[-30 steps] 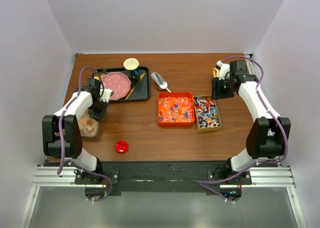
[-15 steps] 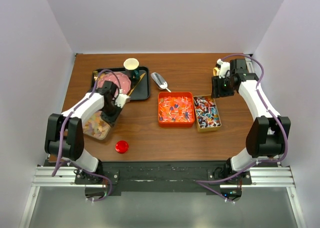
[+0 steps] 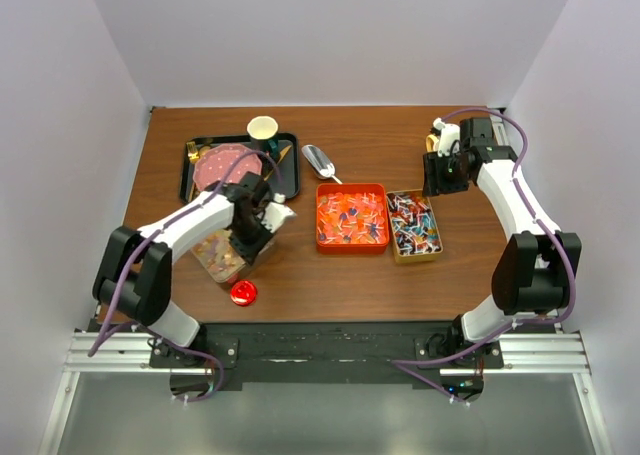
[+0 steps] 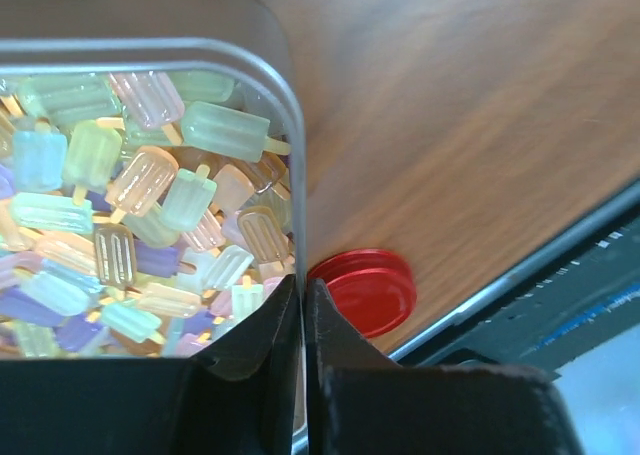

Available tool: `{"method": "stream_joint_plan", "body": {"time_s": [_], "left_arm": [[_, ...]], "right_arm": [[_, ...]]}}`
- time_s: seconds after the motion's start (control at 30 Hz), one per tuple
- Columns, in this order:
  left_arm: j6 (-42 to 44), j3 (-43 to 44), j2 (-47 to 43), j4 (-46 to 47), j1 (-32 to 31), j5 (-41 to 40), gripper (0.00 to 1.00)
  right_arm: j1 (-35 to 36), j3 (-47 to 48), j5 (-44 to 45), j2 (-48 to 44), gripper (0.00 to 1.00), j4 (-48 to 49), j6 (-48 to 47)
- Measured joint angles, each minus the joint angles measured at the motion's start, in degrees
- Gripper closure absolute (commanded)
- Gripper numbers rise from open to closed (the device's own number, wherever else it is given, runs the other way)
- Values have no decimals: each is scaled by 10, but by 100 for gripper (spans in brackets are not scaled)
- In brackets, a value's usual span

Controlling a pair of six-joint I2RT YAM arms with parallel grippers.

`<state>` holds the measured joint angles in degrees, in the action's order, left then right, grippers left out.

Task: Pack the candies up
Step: Adjust the storage box at the center of the board.

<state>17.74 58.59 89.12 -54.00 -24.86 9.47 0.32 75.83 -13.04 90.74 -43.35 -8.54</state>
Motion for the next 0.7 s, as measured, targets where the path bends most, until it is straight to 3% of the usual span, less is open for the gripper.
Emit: {"method": "stream_joint_plan", "body": {"time_s": [0.33,0.7], "left_arm": [[25,25,33,6,-95,1,100],[129,50,55,35,-171,-38,100]], "right_arm": [[0,0,0,0,49,0,-6],[0,0,0,0,49,-17,-18]]}}
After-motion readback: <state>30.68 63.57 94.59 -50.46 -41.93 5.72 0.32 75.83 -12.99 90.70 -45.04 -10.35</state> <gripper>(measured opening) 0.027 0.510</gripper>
